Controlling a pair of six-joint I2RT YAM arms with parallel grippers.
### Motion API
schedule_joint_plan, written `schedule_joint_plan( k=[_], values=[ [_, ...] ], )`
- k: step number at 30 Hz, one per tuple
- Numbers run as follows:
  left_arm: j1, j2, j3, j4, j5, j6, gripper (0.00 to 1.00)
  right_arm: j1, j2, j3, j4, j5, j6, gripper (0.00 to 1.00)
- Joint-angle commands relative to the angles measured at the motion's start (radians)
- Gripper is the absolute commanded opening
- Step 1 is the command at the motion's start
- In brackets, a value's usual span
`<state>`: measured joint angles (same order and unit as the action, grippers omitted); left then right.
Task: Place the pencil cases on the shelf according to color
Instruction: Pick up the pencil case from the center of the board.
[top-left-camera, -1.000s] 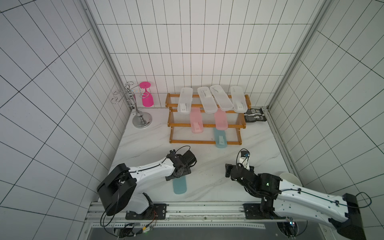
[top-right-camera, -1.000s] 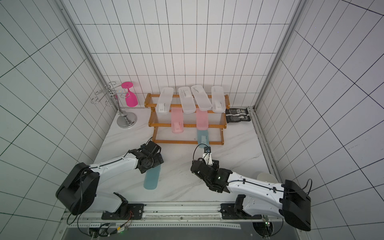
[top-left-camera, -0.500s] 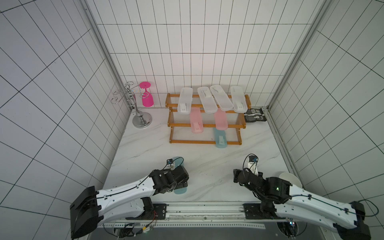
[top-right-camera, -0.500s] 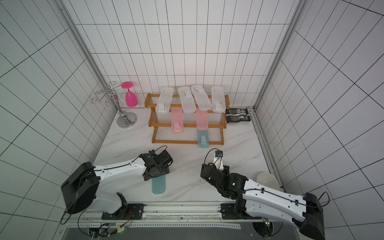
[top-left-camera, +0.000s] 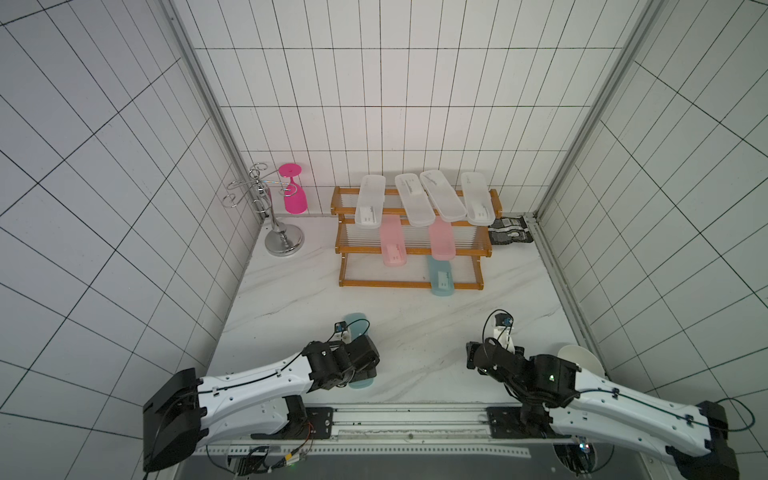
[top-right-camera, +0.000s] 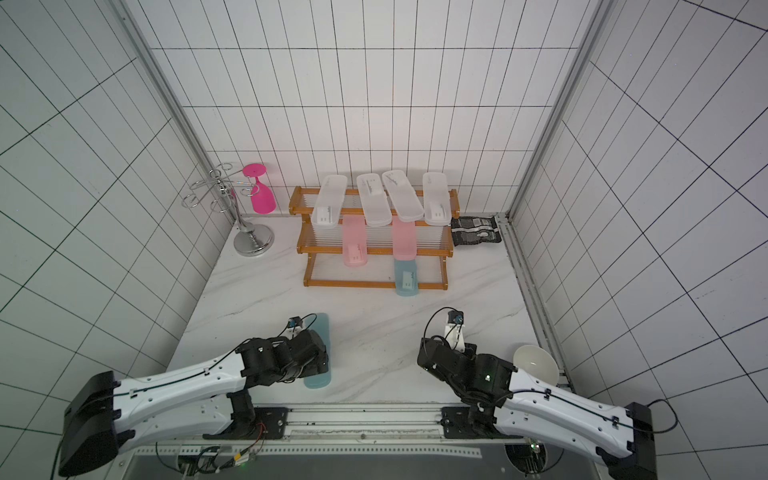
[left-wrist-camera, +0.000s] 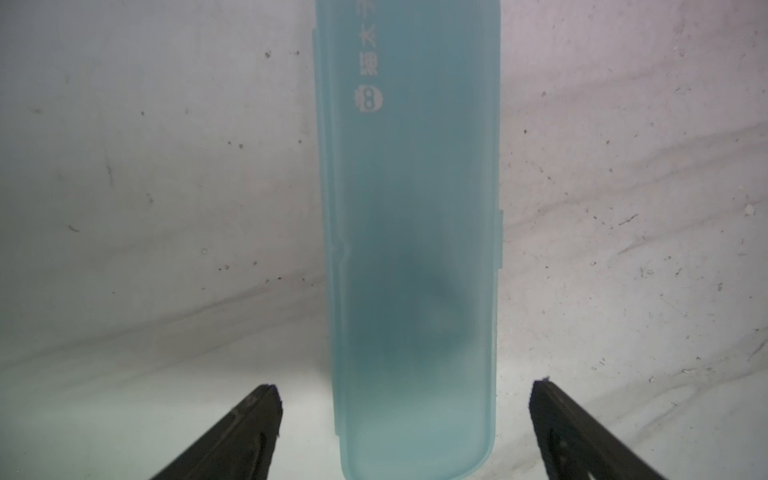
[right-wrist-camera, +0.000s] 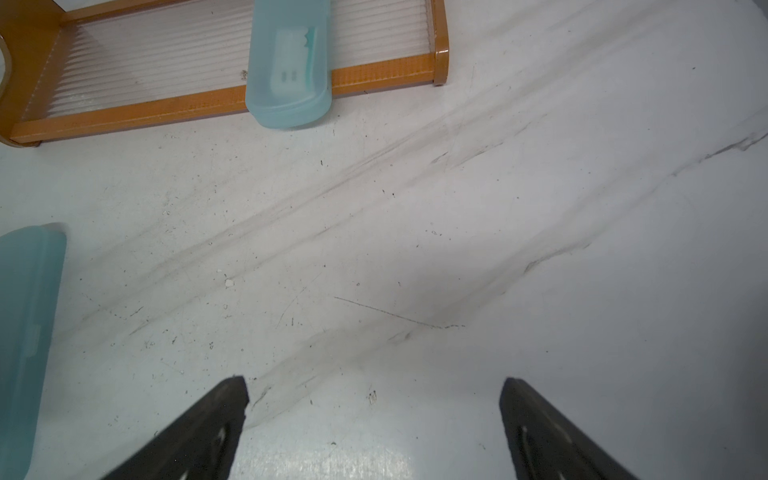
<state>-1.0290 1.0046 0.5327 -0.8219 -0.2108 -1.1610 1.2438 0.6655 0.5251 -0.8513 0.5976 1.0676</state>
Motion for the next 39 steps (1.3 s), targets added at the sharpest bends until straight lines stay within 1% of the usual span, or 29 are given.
schedule_joint_plan(
  k=[1, 6, 13, 17, 26, 35, 37, 39],
  values=[
    [-0.013, -0.009, -0.016, 0.039, 0.010, -0.045, 0.98, 0.007, -0.003, -0.036, -0.032, -0.021, 0.006, 0.99],
    [-0.050, 0.050, 0.012, 0.042, 0.007, -0.071, 0.98, 0.008, 0.019, -0.051, -0.004, -0.044, 0.005, 0.99],
    [-0.097, 0.215, 0.077, 0.073, -0.009, -0.122, 0.97, 0.012, 0.039, -0.060, 0.018, -0.043, 0.010, 0.99],
    [-0.117, 0.262, 0.075, 0.085, -0.006, -0.155, 0.98, 0.014, 0.030, -0.062, 0.005, -0.044, 0.017, 0.99],
    [-0.123, 0.246, 0.043, 0.083, 0.003, -0.184, 0.98, 0.020, -0.003, -0.079, -0.006, -0.044, 0.024, 0.99],
    [-0.123, 0.299, 0.045, 0.068, -0.005, -0.232, 0.97, 0.028, 0.026, -0.054, -0.011, -0.022, 0.023, 0.99],
    [-0.123, 0.315, 0.052, 0.049, -0.002, -0.231, 0.96, 0.032, 0.035, -0.049, -0.011, -0.023, 0.023, 0.99],
    [-0.123, 0.339, 0.083, -0.011, -0.002, -0.215, 0.96, 0.037, 0.039, -0.045, -0.015, -0.022, 0.026, 0.99]
  ],
)
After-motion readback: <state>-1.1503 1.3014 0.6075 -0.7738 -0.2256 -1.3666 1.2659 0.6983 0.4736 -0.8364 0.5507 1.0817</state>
